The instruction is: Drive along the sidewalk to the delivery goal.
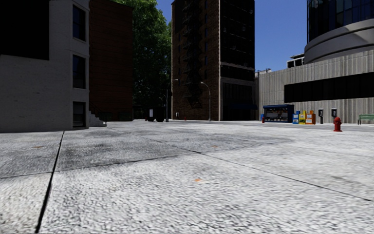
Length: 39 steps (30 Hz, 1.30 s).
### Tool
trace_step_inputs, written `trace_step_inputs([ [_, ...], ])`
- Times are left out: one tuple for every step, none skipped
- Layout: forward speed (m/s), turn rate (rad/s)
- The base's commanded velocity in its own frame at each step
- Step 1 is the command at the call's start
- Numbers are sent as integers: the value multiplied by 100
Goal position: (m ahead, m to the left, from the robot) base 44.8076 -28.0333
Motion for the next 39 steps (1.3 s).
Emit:
trace_step_inputs([
  [200,0],
  [200,0],
  [200,0],
  [200,0],
  [200,0],
  [200,0],
  [200,0],
  [200,0],
  [200,0],
  [200,0],
  [200,0],
  [200,0],
  [200,0],
  [200,0],
  [200,0],
  [200,0],
  [200,0],
  [200,0],
  [200,0],
  [200,0],
  [200,0],
  [200,0],
  [200,0],
  [200,0],
  [200,0],
  [200,0],
  [200,0],
  [200,0],
  [200,0],
  [200,0],
  [200,0],
  [200,0],
  [200,0],
  [200,0],
  [200,0],
  [200,0],
  [200,0],
  [200,0],
  [200,0],
])
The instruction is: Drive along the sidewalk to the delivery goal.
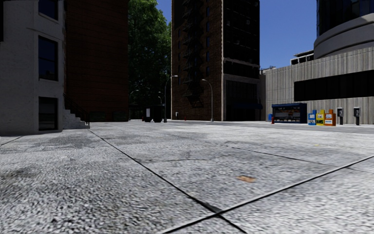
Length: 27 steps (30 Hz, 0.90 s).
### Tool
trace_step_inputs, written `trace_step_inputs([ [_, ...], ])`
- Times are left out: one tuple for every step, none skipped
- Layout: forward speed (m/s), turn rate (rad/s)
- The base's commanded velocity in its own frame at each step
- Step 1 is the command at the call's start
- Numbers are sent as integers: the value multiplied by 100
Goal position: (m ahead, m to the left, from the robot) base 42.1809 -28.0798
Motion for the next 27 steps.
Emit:
trace_step_inputs([
  [200,0],
  [200,0],
  [200,0],
  [200,0],
  [200,0],
  [200,0],
  [200,0],
  [200,0],
  [200,0],
  [200,0],
  [200,0],
  [200,0],
  [200,0],
  [200,0],
  [200,0],
  [200,0],
  [200,0],
  [200,0],
  [200,0],
  [200,0],
  [200,0],
  [200,0],
  [200,0],
  [200,0],
  [200,0],
  [200,0],
  [200,0],
])
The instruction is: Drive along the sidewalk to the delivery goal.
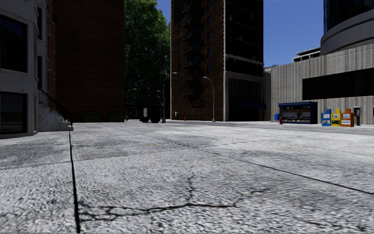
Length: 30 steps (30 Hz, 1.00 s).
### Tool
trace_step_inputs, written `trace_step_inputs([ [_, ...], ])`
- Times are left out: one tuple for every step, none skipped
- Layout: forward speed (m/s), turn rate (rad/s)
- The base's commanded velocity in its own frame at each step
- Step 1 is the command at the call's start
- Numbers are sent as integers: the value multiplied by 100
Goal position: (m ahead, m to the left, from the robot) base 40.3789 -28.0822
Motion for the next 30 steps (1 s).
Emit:
trace_step_inputs([
  [200,0],
  [200,0],
  [200,0],
  [200,0],
  [200,0],
  [200,0],
  [200,0],
  [200,0],
  [200,0],
  [200,0],
  [200,0],
  [200,0],
  [200,0],
  [200,0],
  [200,0],
  [200,0],
  [200,0],
  [200,0],
  [200,0],
  [200,0],
  [200,0],
  [200,0],
  [200,0],
  [200,0],
  [200,0],
  [200,0],
  [200,2],
  [200,2],
  [200,4],
  [200,7],
])
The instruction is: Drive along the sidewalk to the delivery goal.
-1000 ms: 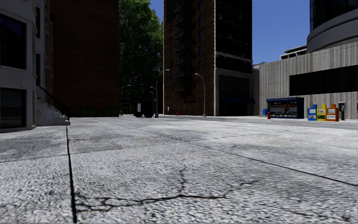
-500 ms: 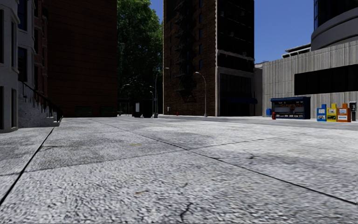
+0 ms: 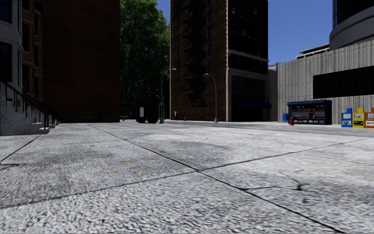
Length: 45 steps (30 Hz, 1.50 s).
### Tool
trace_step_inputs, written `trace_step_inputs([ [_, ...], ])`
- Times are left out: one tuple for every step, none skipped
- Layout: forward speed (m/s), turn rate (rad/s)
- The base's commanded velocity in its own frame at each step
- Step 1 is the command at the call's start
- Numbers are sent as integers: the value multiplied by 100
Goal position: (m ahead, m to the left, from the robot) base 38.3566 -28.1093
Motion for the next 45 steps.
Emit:
trace_step_inputs([
  [200,7],
  [200,8],
  [200,10],
  [200,11],
  [200,11],
  [200,12],
  [200,12],
  [200,13],
  [200,13],
  [200,15],
  [200,20],
  [200,20],
  [200,21],
  [200,22],
  [200,23],
  [200,23],
  [200,23],
  [200,23],
  [200,23],
  [200,23],
  [200,23],
  [200,23],
  [200,23],
  [200,23],
  [200,23],
  [200,23],
  [200,23],
  [200,23],
  [200,23],
  [200,23],
  [200,23],
  [200,23],
  [200,23],
  [200,23],
  [200,23],
  [200,23],
  [200,23],
  [200,23],
  [200,23],
  [200,23],
  [200,23],
  [200,23],
  [200,23],
  [200,23],
  [200,23],
])
